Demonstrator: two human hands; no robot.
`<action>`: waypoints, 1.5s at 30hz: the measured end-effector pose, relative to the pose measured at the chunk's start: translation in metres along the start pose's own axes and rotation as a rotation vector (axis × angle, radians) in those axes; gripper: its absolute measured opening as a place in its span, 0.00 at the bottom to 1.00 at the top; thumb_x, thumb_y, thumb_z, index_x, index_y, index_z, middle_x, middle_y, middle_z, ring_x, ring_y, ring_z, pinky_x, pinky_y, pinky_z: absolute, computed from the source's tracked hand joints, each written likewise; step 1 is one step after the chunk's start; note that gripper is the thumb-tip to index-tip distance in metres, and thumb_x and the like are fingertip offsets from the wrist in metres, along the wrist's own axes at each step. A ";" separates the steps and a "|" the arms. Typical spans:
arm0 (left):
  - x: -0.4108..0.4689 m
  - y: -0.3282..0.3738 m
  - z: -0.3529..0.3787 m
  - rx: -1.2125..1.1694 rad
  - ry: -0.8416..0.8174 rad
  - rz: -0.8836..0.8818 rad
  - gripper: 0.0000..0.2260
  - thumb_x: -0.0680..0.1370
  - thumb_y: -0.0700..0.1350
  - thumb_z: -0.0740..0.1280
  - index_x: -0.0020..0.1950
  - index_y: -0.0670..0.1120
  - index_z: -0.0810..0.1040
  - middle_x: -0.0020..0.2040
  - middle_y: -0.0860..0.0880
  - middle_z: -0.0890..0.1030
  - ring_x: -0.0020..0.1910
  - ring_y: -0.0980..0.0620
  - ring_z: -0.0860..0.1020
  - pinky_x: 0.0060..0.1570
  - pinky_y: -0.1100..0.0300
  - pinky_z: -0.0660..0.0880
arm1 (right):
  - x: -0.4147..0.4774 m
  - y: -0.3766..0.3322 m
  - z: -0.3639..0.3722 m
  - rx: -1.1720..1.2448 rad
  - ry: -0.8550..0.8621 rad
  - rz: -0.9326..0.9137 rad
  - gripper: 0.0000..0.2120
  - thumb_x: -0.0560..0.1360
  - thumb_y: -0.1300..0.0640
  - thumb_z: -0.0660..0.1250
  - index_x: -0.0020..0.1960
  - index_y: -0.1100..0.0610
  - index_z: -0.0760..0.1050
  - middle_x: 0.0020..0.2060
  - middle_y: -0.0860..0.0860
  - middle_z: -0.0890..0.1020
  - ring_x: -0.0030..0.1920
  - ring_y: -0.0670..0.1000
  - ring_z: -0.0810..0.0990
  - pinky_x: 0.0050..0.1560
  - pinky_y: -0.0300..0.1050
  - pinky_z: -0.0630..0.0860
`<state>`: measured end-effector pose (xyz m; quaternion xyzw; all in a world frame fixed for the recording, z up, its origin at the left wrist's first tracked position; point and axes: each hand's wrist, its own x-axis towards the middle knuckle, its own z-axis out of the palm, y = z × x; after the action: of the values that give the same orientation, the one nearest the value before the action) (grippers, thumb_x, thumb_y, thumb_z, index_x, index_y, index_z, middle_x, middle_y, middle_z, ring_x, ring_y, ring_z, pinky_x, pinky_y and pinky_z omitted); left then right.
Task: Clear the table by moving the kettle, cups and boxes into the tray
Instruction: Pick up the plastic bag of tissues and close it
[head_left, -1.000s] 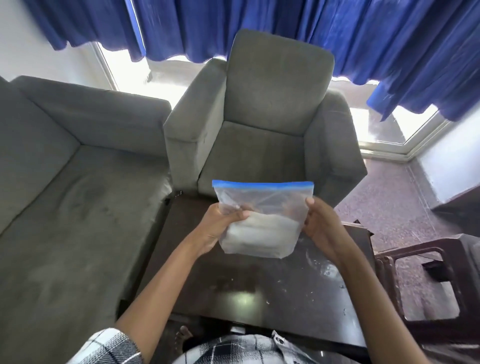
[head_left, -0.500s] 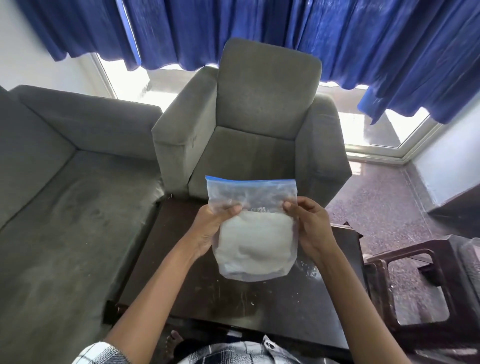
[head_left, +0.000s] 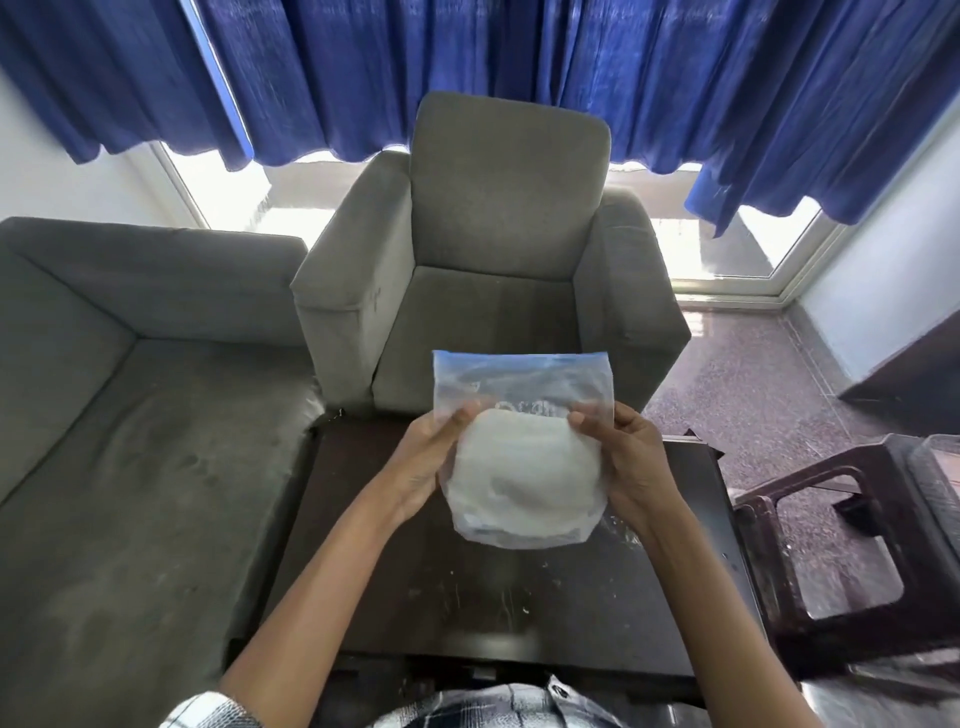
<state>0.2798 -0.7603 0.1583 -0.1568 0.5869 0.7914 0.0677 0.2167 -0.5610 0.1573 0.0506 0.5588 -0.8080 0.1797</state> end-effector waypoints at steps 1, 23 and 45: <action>-0.002 0.000 -0.004 0.010 -0.048 -0.013 0.20 0.71 0.53 0.69 0.58 0.43 0.80 0.55 0.45 0.83 0.53 0.49 0.81 0.50 0.57 0.79 | 0.001 -0.001 0.002 0.020 -0.003 0.003 0.10 0.60 0.62 0.76 0.40 0.58 0.81 0.40 0.55 0.82 0.42 0.55 0.80 0.47 0.48 0.78; 0.012 -0.003 -0.045 0.486 0.092 0.255 0.44 0.68 0.37 0.75 0.69 0.70 0.56 0.64 0.52 0.75 0.61 0.53 0.76 0.60 0.52 0.75 | -0.010 0.003 0.014 -0.334 -0.070 -0.212 0.48 0.63 0.75 0.72 0.72 0.42 0.57 0.56 0.53 0.79 0.53 0.53 0.81 0.53 0.50 0.80; 0.009 0.001 -0.054 0.449 0.036 -0.006 0.10 0.79 0.49 0.62 0.55 0.45 0.75 0.53 0.49 0.81 0.52 0.52 0.79 0.52 0.56 0.75 | -0.011 -0.023 0.016 -0.510 -0.063 0.178 0.07 0.69 0.72 0.67 0.44 0.64 0.79 0.35 0.54 0.81 0.36 0.51 0.79 0.40 0.45 0.76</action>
<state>0.2799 -0.8129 0.1422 -0.1538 0.7489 0.6379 0.0929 0.2205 -0.5661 0.1864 0.0276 0.7318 -0.6233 0.2742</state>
